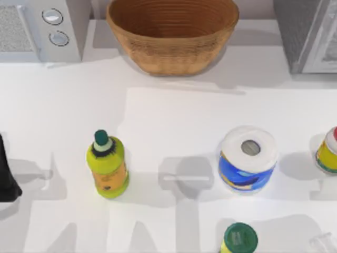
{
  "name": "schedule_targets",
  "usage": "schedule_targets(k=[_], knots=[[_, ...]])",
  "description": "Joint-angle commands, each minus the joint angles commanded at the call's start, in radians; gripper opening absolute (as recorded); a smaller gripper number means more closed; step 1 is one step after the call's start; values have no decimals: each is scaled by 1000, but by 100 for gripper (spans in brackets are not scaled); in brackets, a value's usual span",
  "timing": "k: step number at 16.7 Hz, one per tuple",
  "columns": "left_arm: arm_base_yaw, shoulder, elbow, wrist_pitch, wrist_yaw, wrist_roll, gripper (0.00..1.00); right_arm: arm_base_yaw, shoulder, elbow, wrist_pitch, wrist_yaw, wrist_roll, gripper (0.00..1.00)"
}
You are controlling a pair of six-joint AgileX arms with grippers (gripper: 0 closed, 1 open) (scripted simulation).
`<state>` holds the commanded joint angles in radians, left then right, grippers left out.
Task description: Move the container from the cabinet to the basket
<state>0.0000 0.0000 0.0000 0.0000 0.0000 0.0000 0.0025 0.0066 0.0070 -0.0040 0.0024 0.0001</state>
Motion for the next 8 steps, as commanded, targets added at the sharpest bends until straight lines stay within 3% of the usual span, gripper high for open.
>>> schedule_targets(k=[8], knots=[[0, 0, 0, 0, 0, 0, 100, 12, 31, 15, 9, 9, 2, 0]])
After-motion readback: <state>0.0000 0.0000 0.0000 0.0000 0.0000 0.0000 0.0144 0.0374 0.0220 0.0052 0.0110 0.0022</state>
